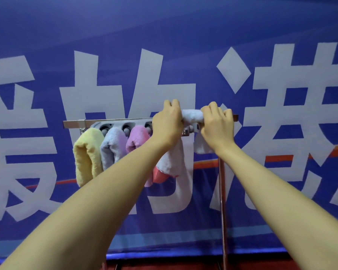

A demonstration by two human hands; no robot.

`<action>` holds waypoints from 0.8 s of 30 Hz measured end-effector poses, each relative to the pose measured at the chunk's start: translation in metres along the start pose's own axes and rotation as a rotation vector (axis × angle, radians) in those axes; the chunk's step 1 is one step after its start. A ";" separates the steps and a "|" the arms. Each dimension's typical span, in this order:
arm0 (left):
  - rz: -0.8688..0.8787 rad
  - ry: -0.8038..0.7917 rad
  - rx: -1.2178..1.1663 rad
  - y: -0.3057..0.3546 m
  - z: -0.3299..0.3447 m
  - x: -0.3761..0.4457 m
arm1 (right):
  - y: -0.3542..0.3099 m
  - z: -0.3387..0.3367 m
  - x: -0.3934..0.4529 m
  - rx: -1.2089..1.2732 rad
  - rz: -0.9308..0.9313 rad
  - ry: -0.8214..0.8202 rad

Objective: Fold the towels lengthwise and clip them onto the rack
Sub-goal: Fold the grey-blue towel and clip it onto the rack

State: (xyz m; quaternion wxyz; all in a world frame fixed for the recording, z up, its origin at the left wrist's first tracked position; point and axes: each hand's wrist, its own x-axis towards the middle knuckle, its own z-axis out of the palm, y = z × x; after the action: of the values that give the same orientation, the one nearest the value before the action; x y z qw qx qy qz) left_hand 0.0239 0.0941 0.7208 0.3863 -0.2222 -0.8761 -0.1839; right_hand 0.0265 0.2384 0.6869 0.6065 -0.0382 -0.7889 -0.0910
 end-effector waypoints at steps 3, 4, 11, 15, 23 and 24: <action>0.017 0.044 0.091 0.002 0.015 0.019 | 0.003 0.019 0.006 -0.009 -0.012 0.053; 0.025 0.053 0.119 0.002 0.021 0.025 | 0.003 0.026 0.007 -0.006 -0.012 0.068; 0.048 0.001 0.181 -0.004 0.062 0.029 | 0.003 0.064 -0.014 -0.080 0.004 -0.017; 0.129 0.036 0.242 -0.016 0.085 0.019 | -0.005 0.073 -0.037 -0.052 0.006 -0.097; 0.184 0.012 0.179 -0.033 0.098 0.001 | -0.019 0.082 -0.048 0.196 0.035 -0.137; 0.180 0.028 0.181 -0.032 0.096 -0.001 | -0.019 0.081 -0.048 0.223 0.049 -0.137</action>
State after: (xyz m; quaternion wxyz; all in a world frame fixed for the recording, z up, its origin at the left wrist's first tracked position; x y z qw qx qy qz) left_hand -0.0502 0.1144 0.6541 0.4320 -0.2614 -0.8602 -0.0717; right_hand -0.0412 0.2376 0.6188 0.5536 0.0040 -0.8326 0.0148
